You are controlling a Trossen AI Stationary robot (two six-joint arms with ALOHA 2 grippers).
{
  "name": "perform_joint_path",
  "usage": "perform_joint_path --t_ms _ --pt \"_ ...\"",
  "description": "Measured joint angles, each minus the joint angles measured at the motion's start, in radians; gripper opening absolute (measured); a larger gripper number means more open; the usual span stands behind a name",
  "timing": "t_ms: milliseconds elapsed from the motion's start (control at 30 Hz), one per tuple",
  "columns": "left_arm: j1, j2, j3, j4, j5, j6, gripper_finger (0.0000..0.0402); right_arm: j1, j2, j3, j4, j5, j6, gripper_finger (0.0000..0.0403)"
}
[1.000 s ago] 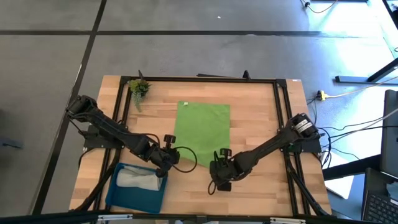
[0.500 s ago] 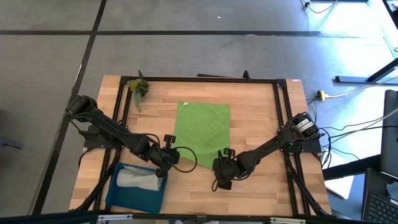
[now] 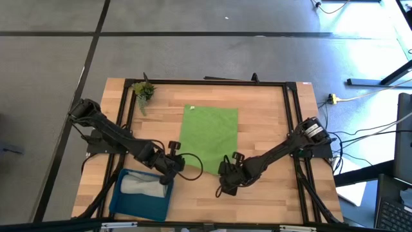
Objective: Fold microfiber towels
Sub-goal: Fold the green microfiber cloth
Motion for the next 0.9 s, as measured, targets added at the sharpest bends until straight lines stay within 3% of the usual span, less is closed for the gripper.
perform_joint_path --t_ms 133,467,900 --pt "-0.016 0.000 0.002 -0.013 0.044 -0.017 0.0000 0.003 -0.002 0.119 -0.183 0.012 0.002 0.0006" --pt "0.007 0.001 0.164 -0.276 -0.014 -0.030 0.0000 -0.024 -0.004 0.360 -0.498 0.206 0.035 0.0004" --pt "0.256 0.001 0.153 -0.326 -0.048 -0.018 0.0000 -0.213 -0.004 0.253 -0.532 0.299 0.001 0.0003"
